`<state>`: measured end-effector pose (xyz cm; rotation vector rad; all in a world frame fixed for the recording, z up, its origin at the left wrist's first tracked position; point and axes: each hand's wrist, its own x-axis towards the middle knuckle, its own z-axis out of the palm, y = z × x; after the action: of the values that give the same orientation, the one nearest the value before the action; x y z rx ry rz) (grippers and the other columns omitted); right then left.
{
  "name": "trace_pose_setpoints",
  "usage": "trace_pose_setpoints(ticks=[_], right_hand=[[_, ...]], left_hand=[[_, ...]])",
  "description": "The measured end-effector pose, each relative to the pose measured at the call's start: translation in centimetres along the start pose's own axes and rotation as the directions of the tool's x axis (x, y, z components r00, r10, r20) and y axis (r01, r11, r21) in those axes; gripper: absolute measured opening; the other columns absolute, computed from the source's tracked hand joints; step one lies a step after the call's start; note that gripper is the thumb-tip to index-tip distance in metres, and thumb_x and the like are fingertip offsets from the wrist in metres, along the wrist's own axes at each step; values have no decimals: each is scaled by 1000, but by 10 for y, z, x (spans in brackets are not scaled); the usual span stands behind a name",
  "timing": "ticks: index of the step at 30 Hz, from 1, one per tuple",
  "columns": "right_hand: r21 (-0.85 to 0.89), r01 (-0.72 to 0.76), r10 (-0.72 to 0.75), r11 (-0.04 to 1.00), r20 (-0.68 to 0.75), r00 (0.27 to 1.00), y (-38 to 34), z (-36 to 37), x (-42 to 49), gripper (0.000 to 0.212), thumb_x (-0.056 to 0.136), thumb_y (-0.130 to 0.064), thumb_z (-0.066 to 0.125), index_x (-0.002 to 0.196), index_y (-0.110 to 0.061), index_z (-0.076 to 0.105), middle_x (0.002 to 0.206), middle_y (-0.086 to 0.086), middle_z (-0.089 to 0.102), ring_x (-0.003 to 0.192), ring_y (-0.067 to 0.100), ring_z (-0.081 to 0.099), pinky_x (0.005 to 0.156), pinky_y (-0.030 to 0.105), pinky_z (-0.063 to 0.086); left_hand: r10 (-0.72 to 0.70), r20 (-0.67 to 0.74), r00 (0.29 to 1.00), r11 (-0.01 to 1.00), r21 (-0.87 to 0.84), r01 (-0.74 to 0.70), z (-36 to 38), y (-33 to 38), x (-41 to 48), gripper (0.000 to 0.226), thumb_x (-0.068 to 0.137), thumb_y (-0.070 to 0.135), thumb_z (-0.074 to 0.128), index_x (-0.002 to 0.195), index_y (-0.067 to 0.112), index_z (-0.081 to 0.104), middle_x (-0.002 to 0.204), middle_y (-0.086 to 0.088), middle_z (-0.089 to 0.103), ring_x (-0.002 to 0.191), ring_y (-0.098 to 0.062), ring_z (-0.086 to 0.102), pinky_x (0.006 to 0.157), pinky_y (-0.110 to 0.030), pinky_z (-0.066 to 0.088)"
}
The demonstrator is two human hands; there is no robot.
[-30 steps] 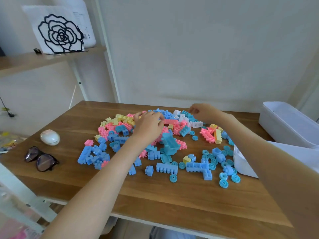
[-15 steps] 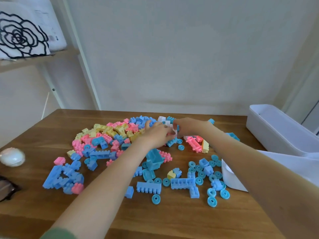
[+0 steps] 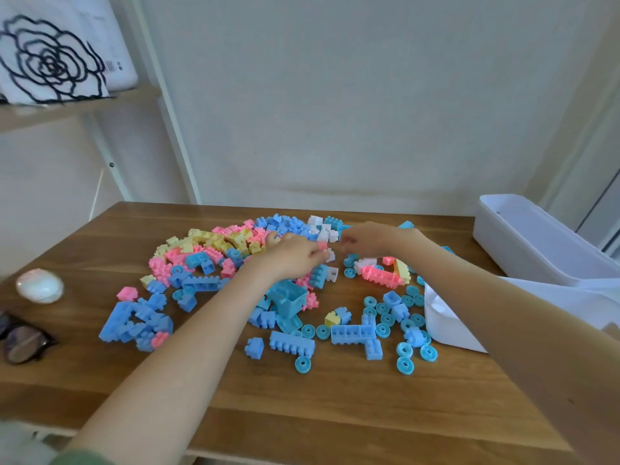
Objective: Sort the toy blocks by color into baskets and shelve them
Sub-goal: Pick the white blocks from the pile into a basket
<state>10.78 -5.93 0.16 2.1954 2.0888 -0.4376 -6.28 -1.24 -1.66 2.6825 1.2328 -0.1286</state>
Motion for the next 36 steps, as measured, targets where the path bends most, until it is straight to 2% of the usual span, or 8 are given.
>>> trace_pose_setpoints(ticks=[4,5,9,15,21,28,32,36], right_hand=[[-124,-19,30,992,92,995,-3,1,-17,44,93,-40,52,127,-12,51,121,3,56,109,21,52,91,32,43],[-133,-22,37,991,109,993,-2,3,-19,47,91,-38,56,130,-14,49,124,2,56,111,21,52,91,32,43],[-139,-18,30,990,82,996,-3,9,-25,35,92,-24,56,123,-10,54,120,8,59,108,24,55,87,31,46],[-24,-2,2,1000,-5,1000,-3,3,-27,32,94,-26,48,117,-6,59,117,11,60,106,25,57,92,36,47],[92,14,-5,996,-94,996,-5,4,-17,25,92,-17,47,112,-5,57,107,7,59,91,21,53,74,29,42],[129,-38,58,991,-157,986,-18,12,4,15,93,-2,42,103,-12,47,88,3,51,82,19,46,64,26,38],[220,-110,149,969,-169,974,-25,18,15,44,93,1,40,135,-4,32,96,10,60,76,19,54,66,31,45],[339,-161,208,927,-109,972,-32,20,15,50,98,-11,36,142,2,19,127,22,51,99,29,54,81,35,42]], left_hand=[[-66,-31,997,997,29,67,-3,12,-9,53,96,61,20,75,25,54,111,-6,58,125,-26,40,111,-57,8],[-70,-51,996,997,40,72,-3,16,-10,52,96,61,23,76,25,55,111,-5,58,125,-26,39,110,-57,8],[-5,-68,998,995,99,11,1,33,-14,40,92,54,43,122,29,52,131,-3,50,133,-26,32,111,-55,6],[-54,-29,998,988,142,57,13,46,-9,48,91,46,41,132,23,50,138,-6,46,138,-28,25,112,-56,-4],[-45,-186,982,991,112,67,18,49,-7,28,95,37,40,91,26,65,104,3,59,116,-22,45,105,-46,17],[-107,-168,980,977,166,135,19,30,-7,48,85,61,51,113,23,61,129,-5,49,128,-26,35,107,-49,18],[-70,-193,979,991,101,91,24,23,-7,39,85,58,53,102,25,65,125,0,50,126,-23,35,105,-47,16],[-72,-310,948,997,11,79,23,17,-14,30,88,51,52,98,25,61,115,4,55,120,-19,40,109,-47,12]])
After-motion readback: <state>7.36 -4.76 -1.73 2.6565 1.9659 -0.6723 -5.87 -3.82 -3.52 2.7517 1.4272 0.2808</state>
